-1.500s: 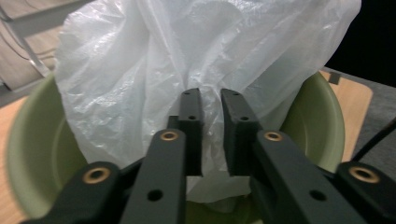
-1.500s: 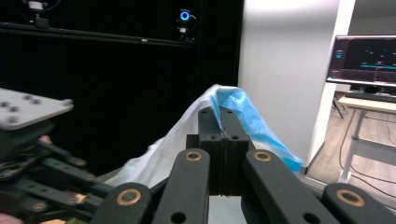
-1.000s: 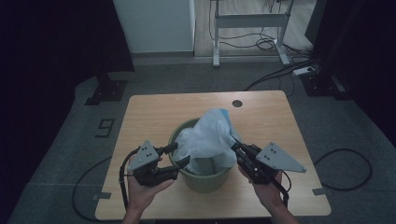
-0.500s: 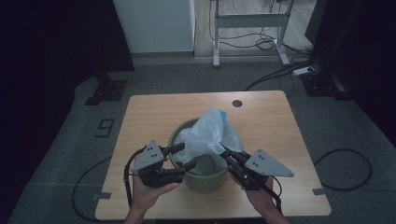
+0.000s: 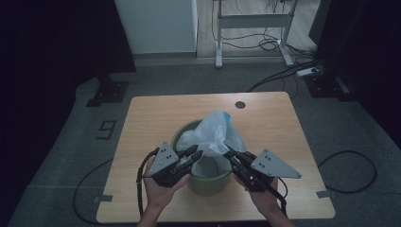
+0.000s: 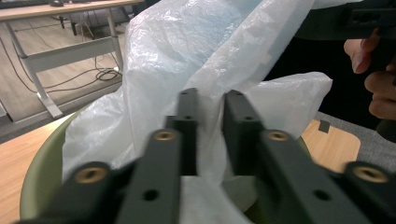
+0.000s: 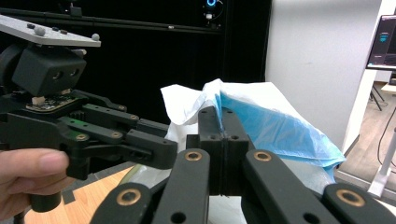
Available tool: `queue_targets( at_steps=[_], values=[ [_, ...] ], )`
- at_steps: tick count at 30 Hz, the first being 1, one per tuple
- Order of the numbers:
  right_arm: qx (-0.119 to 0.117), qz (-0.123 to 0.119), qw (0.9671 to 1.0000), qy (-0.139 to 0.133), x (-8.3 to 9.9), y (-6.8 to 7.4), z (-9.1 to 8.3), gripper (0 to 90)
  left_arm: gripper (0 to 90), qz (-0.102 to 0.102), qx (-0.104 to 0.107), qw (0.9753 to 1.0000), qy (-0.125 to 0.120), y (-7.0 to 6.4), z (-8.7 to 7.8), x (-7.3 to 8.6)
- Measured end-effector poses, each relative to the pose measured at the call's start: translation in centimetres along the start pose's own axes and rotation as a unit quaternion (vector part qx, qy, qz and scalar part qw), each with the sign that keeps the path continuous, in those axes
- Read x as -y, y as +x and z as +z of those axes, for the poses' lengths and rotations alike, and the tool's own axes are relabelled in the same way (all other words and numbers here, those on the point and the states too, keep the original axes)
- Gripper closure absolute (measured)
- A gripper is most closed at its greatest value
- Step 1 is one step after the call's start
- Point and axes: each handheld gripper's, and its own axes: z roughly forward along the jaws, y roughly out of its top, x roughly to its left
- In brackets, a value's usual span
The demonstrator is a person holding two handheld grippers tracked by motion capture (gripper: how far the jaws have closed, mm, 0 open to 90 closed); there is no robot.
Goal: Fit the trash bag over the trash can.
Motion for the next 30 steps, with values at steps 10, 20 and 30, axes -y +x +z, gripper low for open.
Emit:
queue_targets(
  at_steps=[10,20,30],
  values=[
    [-0.005,0.008,0.9999,-0.007,0.3,-0.2,-0.8,83.3,90.0,-0.011,0.032,0.9991,-0.024,0.5,-2.5,1.2],
    [-0.004,0.017,0.9998,0.0,1.3,0.2,-2.7,48.7,90.0,-0.032,0.021,0.9987,-0.034,1.0,-5.8,3.7],
    [-0.012,0.039,0.9991,0.015,1.9,-0.4,-4.2,42.9,90.0,-0.065,0.009,0.9975,-0.026,2.1,-7.5,5.9]
  ],
)
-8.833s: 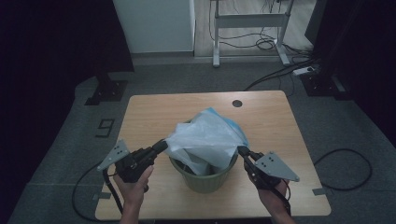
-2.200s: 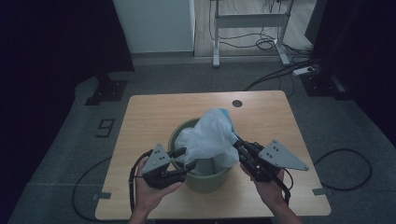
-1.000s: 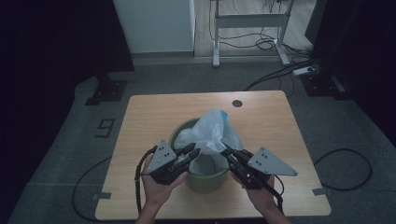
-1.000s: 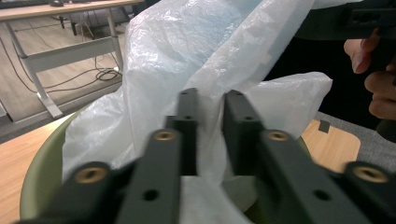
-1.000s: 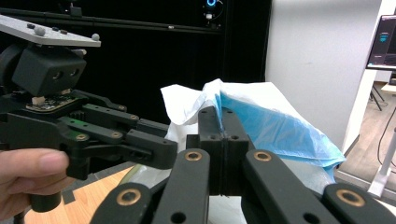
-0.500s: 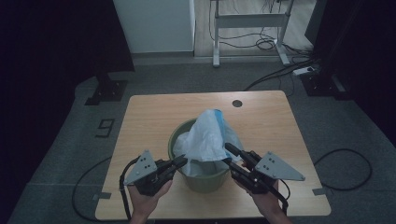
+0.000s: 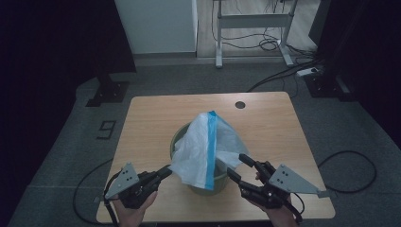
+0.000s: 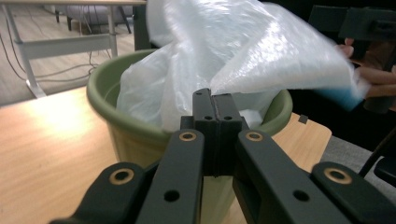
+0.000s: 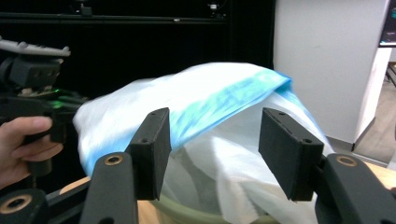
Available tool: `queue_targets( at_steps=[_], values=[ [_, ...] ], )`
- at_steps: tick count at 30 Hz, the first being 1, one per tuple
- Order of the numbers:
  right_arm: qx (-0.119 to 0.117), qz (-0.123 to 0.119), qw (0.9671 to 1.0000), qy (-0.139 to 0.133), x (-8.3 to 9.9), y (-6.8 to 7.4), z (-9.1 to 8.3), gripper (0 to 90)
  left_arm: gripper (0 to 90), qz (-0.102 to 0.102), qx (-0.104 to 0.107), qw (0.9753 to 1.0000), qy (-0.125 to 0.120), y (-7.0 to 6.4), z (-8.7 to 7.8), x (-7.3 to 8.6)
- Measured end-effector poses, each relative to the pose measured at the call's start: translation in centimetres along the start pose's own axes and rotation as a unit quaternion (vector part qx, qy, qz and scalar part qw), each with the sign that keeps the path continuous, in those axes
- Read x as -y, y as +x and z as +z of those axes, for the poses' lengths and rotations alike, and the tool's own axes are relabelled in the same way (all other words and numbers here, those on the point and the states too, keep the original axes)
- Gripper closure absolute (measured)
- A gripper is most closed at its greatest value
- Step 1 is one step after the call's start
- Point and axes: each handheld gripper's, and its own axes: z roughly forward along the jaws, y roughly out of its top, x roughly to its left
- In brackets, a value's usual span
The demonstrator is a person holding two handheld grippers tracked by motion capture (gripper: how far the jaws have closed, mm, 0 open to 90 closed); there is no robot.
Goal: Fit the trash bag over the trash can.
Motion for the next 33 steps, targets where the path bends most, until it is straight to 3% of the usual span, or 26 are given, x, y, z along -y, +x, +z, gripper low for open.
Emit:
queue_targets(
  at_steps=[6,12,20,21,22,23,26,27,28,32,33],
  values=[
    [0.007,0.009,0.9998,0.015,-0.3,-0.7,1.5,43.4,90.0,-0.017,-0.003,0.9998,0.005,0.8,-0.1,0.8],
    [0.011,0.036,0.9987,0.033,-0.7,-1.7,4.1,45.3,90.0,-0.029,-0.004,0.9995,0.012,1.5,0.1,1.6],
    [0.006,0.044,0.9983,0.039,-1.0,-1.7,5.0,44.9,89.5,-0.032,0.001,0.9994,0.012,1.7,0.3,1.9],
    [-0.003,0.041,0.9982,0.043,-0.9,-1.4,5.1,44.5,83.7,-0.031,0.008,0.9995,0.009,1.7,0.3,1.9],
    [-0.003,0.041,0.9982,0.043,-0.9,-1.4,5.1,44.5,83.7,-0.031,0.014,0.9994,0.008,1.6,0.2,1.7],
    [-0.008,0.033,0.9983,0.047,-0.8,-1.1,5.2,44.4,71.3,-0.028,0.025,0.9993,0.006,1.4,0.0,1.2],
    [-0.009,0.025,0.9985,0.049,-0.8,-0.9,5.3,44.4,55.8,-0.026,0.036,0.999,0.007,1.2,-0.5,0.6],
    [-0.01,0.024,0.9984,0.05,-0.8,-0.8,5.3,44.4,55.8,-0.027,0.042,0.9988,0.005,1.1,-0.8,0.3],
    [-0.012,0.02,0.9984,0.05,-0.9,-0.7,5.3,44.6,46.6,-0.031,0.062,0.9976,0.006,1.2,-1.3,-0.2],
    [-0.013,0.017,0.9986,0.049,-1.0,-0.6,5.3,44.8,40.1,-0.036,0.073,0.9966,-0.009,1.4,-2.1,-0.9],
    [-0.012,0.015,0.9986,0.049,-1.0,-0.6,5.2,45.3,38.6,-0.035,0.065,0.9971,-0.015,1.5,-2.2,-1.4]
  ],
)
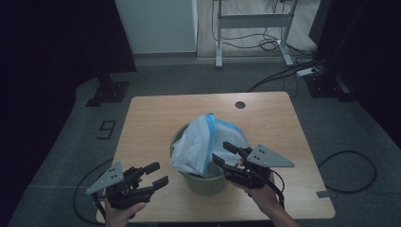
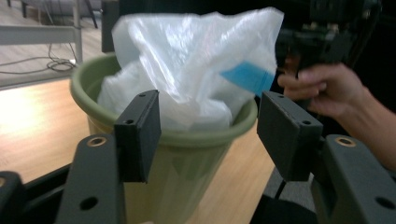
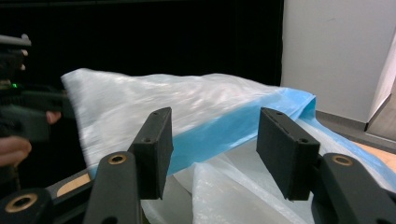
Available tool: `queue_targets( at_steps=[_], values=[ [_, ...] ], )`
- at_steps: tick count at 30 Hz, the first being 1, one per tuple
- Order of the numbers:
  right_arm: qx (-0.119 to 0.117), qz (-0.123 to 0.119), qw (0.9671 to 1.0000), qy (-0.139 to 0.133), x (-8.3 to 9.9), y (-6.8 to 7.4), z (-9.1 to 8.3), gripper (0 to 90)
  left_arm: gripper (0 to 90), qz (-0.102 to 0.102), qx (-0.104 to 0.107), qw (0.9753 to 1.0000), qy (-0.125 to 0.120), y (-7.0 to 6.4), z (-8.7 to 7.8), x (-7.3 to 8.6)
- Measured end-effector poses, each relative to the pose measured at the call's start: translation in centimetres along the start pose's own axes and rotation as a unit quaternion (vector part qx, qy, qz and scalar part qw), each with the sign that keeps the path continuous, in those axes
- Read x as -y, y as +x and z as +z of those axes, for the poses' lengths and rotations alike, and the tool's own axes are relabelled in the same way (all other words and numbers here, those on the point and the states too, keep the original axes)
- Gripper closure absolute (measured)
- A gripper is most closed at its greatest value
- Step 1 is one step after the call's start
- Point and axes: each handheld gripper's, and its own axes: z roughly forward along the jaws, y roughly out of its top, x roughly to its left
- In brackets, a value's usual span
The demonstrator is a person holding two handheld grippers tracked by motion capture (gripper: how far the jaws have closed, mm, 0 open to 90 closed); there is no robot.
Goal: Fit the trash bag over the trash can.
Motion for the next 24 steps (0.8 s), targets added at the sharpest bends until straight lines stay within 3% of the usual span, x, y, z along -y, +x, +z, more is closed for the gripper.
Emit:
queue_targets(
  at_steps=[6,9,10,14,17,24],
  values=[
    [0.003,-0.004,1.0,-0.005,0.1,0.1,-0.1,46.1,37.5,0.003,-0.027,0.9996,-0.007,0.6,1.0,-1.6],
    [0.004,-0.003,1.0,-0.004,0.1,0.0,-0.2,46.1,34.1,0.005,-0.028,0.9996,0.005,1.2,2.3,-2.4],
    [0.006,-0.002,1.0,-0.003,0.2,-0.1,-0.3,46.1,34.1,0.006,-0.037,0.9992,0.012,1.6,3.2,-2.8],
    [0.007,-0.001,1.0,-0.004,0.2,-0.2,-0.4,46.1,32.8,0.0,-0.043,0.9989,0.018,2.5,4.4,-3.2],
    [0.009,-0.002,0.9999,-0.006,0.2,-0.2,-0.6,46.3,32.1,-0.009,-0.036,0.9992,0.017,3.3,5.2,-3.8],
    [0.015,-0.002,0.9998,-0.01,0.2,-0.5,-1.0,46.5,32.3,-0.018,0.004,0.9998,0.001,4.3,6.0,-5.3]
  ],
)
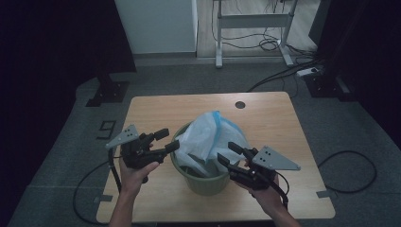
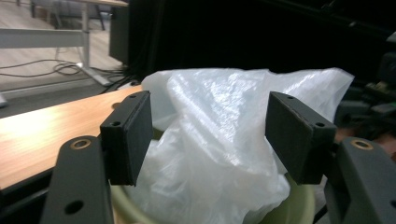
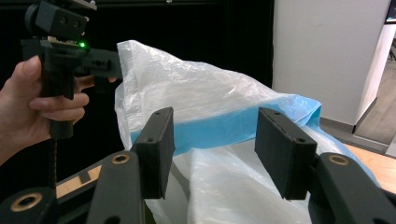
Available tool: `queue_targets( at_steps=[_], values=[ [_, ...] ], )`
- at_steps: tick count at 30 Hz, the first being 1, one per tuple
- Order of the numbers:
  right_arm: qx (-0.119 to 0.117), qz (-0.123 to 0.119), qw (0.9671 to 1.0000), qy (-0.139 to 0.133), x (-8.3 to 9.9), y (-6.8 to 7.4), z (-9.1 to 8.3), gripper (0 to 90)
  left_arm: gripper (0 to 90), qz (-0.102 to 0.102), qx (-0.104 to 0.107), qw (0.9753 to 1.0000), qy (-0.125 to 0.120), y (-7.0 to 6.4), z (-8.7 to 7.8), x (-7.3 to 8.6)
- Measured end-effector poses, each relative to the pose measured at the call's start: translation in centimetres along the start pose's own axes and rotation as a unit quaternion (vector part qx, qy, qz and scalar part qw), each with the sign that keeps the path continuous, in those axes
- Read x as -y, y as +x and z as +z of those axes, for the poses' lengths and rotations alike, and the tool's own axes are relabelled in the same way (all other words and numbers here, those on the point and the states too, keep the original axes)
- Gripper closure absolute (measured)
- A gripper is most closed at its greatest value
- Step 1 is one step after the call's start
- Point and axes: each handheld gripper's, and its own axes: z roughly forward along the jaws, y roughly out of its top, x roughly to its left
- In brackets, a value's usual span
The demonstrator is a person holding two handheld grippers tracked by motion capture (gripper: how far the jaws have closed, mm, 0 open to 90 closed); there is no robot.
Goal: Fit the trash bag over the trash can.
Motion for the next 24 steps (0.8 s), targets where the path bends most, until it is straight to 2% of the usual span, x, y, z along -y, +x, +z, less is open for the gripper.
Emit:
queue_targets(
  at_steps=[3,7,9,10,12,15,17,18,19,20,21,22,23,24],
  values=[
    [-0.004,0.0,1.0,-0.002,0.0,0.0,-0.1,46.1,32.3,0.012,0.003,0.9999,0.005,-0.5,0.1,0.1],
    [-0.007,-0.003,1.0,0.002,0.0,0.6,0.0,40.2,33.6,0.008,-0.006,0.9999,0.009,-0.6,0.3,0.6],
    [-0.008,-0.015,0.9998,0.003,0.0,1.4,0.1,38.0,33.8,0.004,-0.007,0.9999,0.01,-0.5,0.4,0.8],
    [-0.008,-0.024,0.9997,0.005,-0.1,2.2,0.3,35.9,33.8,0.003,-0.008,0.9999,0.01,-0.4,0.4,0.9],
    [-0.007,-0.029,0.9995,0.006,-0.2,2.6,0.5,34.9,33.8,0.003,-0.007,0.9999,0.011,-0.4,0.5,1.0],
    [0.006,-0.047,0.9988,0.013,-0.3,3.5,1.4,34.4,33.9,0.004,-0.007,0.9999,0.011,-0.6,0.6,1.0],
    [0.024,-0.057,0.9977,0.029,-0.2,3.9,2.4,35.4,33.9,0.005,-0.005,0.9999,0.012,-0.7,0.6,1.0],
    [0.052,-0.068,0.9954,0.043,0.0,4.1,3.3,40.4,33.9,0.006,-0.003,0.9999,0.013,-0.8,0.6,1.0],
    [0.052,-0.068,0.9954,0.043,0.0,4.1,3.3,40.4,33.8,0.006,-0.003,0.9999,0.013,-0.8,0.6,1.0],
    [0.073,-0.077,0.9932,0.049,0.1,4.1,3.7,50.7,33.8,0.007,-0.002,0.9999,0.014,-0.9,0.6,1.1],
    [0.083,-0.081,0.9919,0.051,0.2,4.0,4.0,62.9,33.8,0.009,-0.002,0.9999,0.015,-0.9,0.5,1.1],
    [0.081,-0.081,0.9921,0.049,0.3,3.5,4.2,84.3,33.8,0.011,-0.002,0.9999,0.013,-0.9,0.3,1.2],
    [0.081,-0.081,0.9921,0.049,0.3,3.5,4.2,84.3,33.8,0.011,-0.002,0.9999,0.013,-0.9,0.3,1.2],
    [0.069,-0.09,0.9929,0.035,0.4,3.3,3.8,89.0,33.9,0.009,-0.004,0.9999,0.006,-0.8,-0.1,1.2]
  ],
)
